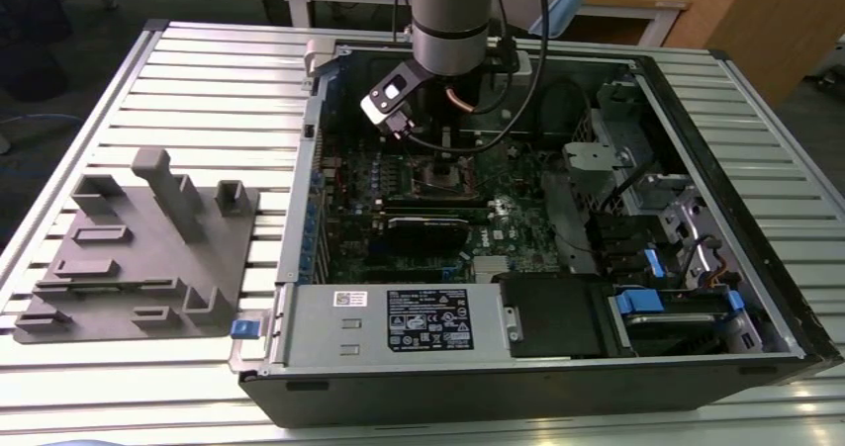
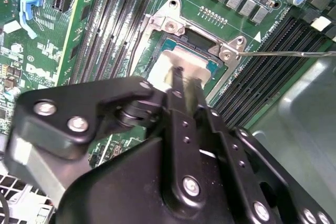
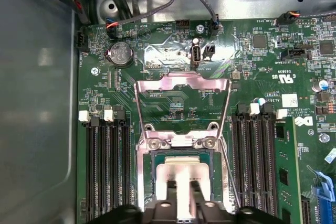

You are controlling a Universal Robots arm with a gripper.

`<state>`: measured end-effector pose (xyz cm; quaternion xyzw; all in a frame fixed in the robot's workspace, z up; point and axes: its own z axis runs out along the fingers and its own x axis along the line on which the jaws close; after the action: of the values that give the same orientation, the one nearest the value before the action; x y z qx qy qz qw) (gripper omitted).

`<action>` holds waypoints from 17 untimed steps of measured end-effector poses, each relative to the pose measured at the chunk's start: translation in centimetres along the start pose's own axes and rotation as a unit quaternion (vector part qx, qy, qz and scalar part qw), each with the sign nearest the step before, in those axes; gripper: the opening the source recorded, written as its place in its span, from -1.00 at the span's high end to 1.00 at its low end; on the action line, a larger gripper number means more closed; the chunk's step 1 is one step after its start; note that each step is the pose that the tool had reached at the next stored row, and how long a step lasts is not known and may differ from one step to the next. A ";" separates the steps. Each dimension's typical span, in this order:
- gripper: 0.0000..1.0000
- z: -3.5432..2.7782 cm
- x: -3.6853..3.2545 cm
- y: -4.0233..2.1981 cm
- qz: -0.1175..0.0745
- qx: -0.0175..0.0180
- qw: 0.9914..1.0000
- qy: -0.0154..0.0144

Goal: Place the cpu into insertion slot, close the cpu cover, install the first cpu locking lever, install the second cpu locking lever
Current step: 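Place the cpu into insertion slot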

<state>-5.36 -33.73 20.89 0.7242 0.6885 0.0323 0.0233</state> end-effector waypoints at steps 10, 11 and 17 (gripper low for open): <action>0.79 -0.09 0.00 0.01 0.000 0.000 1.000 0.000; 0.79 0.01 -0.01 0.00 0.000 0.000 1.000 0.000; 0.79 0.31 -0.02 -0.03 0.000 0.000 1.000 0.000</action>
<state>-5.37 -33.74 20.59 0.7243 0.6883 0.0323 0.0231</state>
